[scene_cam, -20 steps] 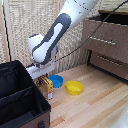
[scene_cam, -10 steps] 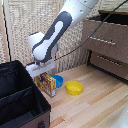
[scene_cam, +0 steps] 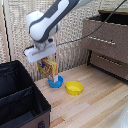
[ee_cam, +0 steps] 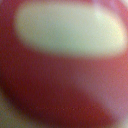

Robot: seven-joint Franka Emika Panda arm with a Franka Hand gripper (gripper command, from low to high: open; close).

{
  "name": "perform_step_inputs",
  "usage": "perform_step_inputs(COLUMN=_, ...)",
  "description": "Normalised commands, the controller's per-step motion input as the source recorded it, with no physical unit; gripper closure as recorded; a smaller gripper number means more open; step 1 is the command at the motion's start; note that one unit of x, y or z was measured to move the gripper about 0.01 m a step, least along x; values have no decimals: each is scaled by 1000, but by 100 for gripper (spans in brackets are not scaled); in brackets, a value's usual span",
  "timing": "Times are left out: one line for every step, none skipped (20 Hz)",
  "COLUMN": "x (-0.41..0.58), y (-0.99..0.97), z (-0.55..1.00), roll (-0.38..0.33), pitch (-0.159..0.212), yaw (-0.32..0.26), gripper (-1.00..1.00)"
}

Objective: Locate and clasp the grip of the topmost drawer. Steadily and circumspectly yank the drawer open. Discover and seize the nutrition bar using your clamp. Deposit the nutrition bar in the accessible drawer. Unclench the nutrition bar.

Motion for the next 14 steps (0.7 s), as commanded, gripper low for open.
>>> perform_step_inputs(x=40, y=23, z=1000, roll=-6, pitch=56, yaw=-132, gripper=100)
perform_step_inputs(x=57, y=9, z=1000, roll=-10, pitch=54, yaw=-135, gripper=100)
perform_step_inputs(x=34, y=0, z=1000, roll=-5, pitch=58, yaw=-146, gripper=100)
perform_step_inputs(x=0, y=0, z=1000, roll=0, pitch=59, yaw=-186, gripper=100)
perform_step_inputs(x=-29, y=0, z=906, roll=0, pitch=13, yaw=-234, gripper=100)
perform_step_inputs(x=-129, y=23, z=840, roll=7, pitch=0, yaw=-247, gripper=100)
perform_step_inputs(x=-106, y=54, z=866, roll=9, pitch=0, yaw=-244, gripper=100)
perform_step_inputs(x=-66, y=69, z=909, roll=0, pitch=0, yaw=-240, gripper=100)
perform_step_inputs(x=-46, y=151, z=929, roll=0, pitch=0, yaw=-209, gripper=100)
perform_step_inputs(x=-31, y=237, z=980, roll=0, pitch=0, yaw=-170, gripper=100)
perform_step_inputs(x=-43, y=234, z=969, roll=0, pitch=0, yaw=-169, gripper=100)
perform_step_inputs(x=-9, y=251, z=980, roll=0, pitch=0, yaw=-158, gripper=100)
perform_step_inputs(x=0, y=277, z=1000, roll=0, pitch=0, yaw=-150, gripper=100)
perform_step_inputs(x=0, y=260, z=1000, roll=0, pitch=0, yaw=-156, gripper=100)
